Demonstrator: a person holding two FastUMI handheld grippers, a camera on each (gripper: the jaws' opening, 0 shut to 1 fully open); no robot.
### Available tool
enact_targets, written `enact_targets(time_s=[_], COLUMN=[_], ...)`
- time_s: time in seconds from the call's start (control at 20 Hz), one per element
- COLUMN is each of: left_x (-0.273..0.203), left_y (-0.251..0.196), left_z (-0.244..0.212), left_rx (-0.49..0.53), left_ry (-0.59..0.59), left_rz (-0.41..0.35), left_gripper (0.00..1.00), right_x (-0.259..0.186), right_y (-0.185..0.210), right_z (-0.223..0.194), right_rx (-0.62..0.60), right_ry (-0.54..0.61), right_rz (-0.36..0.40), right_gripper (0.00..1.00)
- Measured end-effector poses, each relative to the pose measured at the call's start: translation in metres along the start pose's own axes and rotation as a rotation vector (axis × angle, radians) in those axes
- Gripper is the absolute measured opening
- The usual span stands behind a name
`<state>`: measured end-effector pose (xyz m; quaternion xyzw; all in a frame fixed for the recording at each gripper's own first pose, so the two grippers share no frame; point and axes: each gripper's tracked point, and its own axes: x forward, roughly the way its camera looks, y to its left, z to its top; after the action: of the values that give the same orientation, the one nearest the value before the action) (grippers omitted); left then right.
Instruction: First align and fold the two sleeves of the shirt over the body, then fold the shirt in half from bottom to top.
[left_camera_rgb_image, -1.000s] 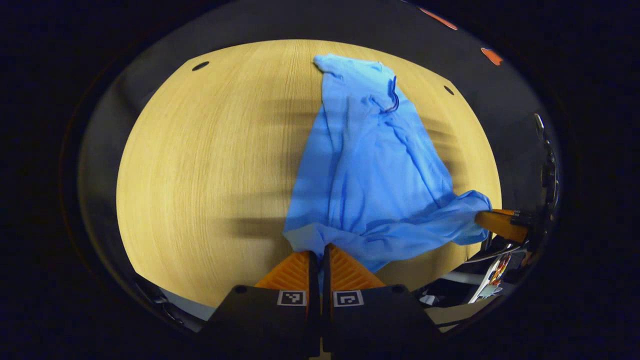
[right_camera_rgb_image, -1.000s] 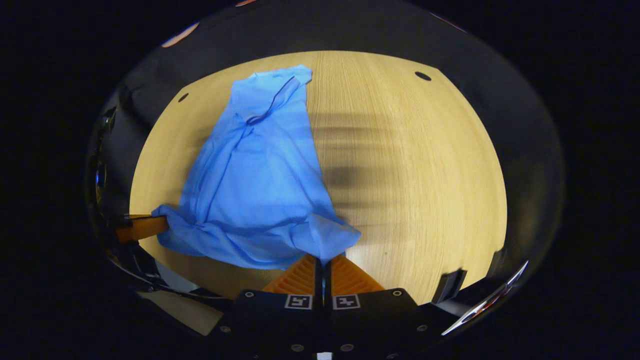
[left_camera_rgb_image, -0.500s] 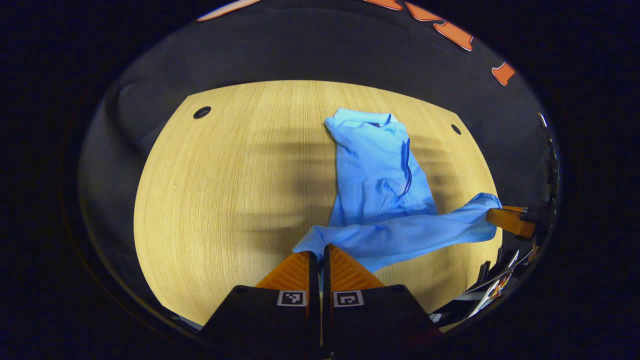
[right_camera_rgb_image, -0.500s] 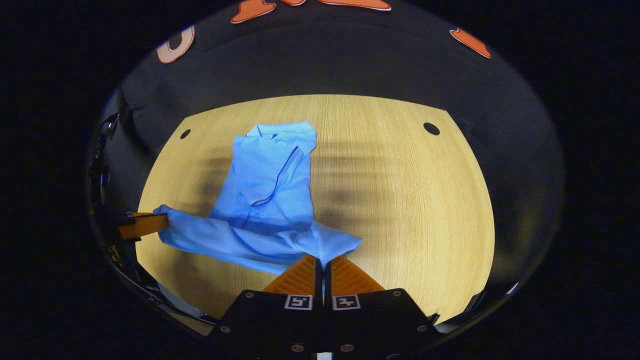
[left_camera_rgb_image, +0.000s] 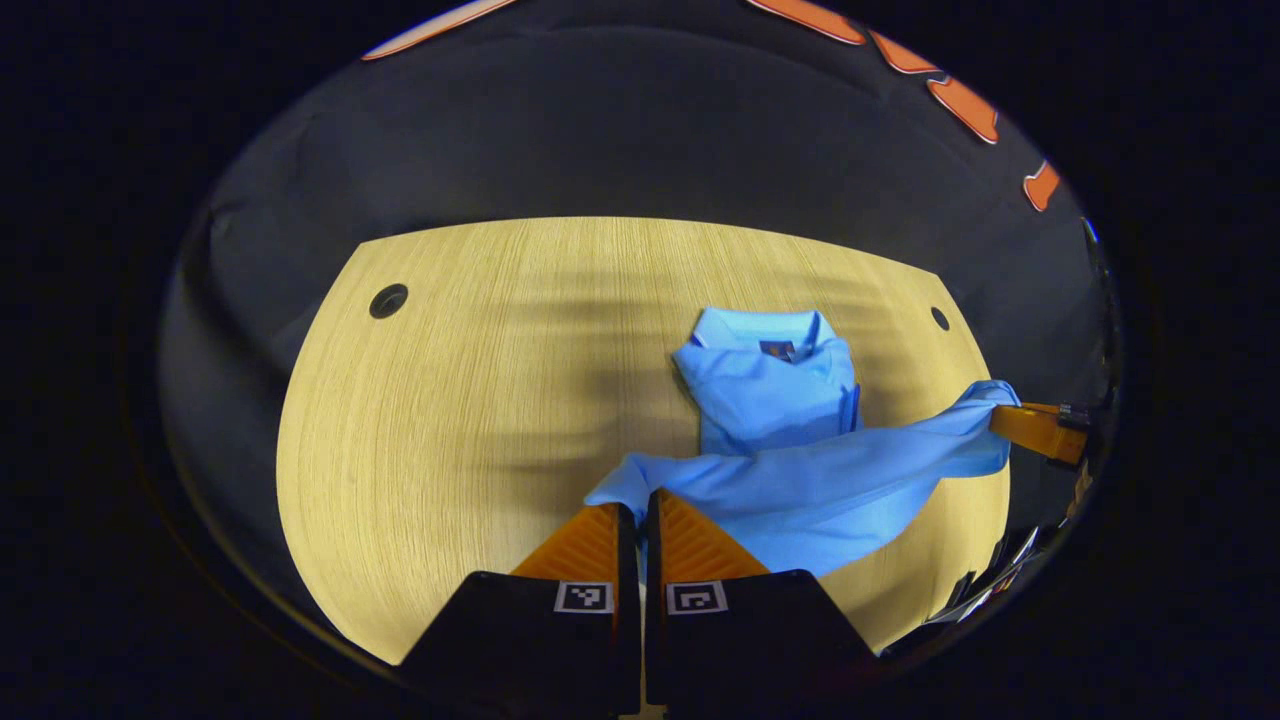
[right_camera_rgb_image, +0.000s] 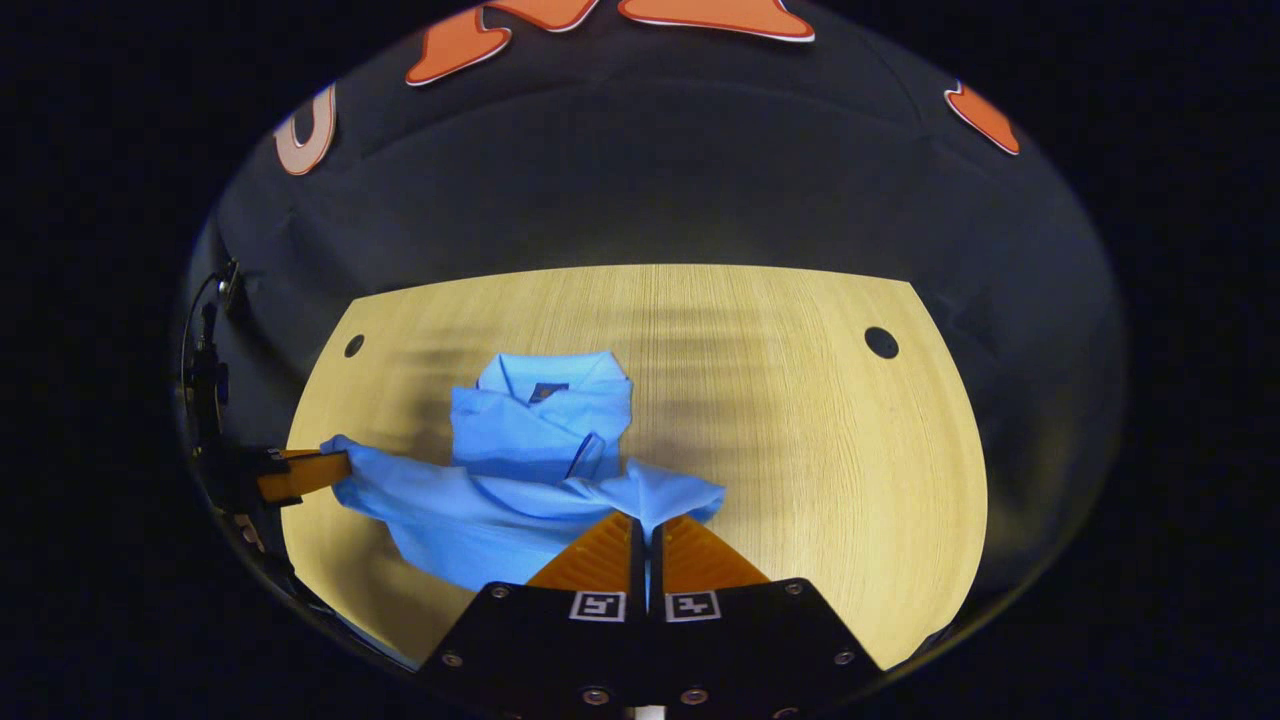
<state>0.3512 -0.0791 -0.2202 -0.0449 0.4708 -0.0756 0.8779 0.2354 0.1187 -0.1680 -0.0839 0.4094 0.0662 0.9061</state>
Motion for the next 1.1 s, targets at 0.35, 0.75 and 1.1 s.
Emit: enact_targets(time_s=[0.35, 0.75, 1.1], left_x=[0.046, 0.076, 0.042], left_y=[0.014, 0.029, 0.038], left_z=[0.044, 0.048, 0.078], left_rx=[0.042, 0.071, 0.096], left_ry=[-0.020, -0.028, -0.144], left_rz=[0.026, 0.091, 0.179], left_gripper=[0.06, 0.39, 0.99], right_x=[0.052, 0.089, 0.070], right_y=[-0.003, -0.010, -0.012], right_z=[0.025, 0.031, 0.038], right_rx=[-0.021, -0.027, 0.010], right_ry=[0.010, 0.004, -0.021], right_rz=[-0.040, -0.073, -0.060], right_gripper=[0.00, 0.07, 0.98])
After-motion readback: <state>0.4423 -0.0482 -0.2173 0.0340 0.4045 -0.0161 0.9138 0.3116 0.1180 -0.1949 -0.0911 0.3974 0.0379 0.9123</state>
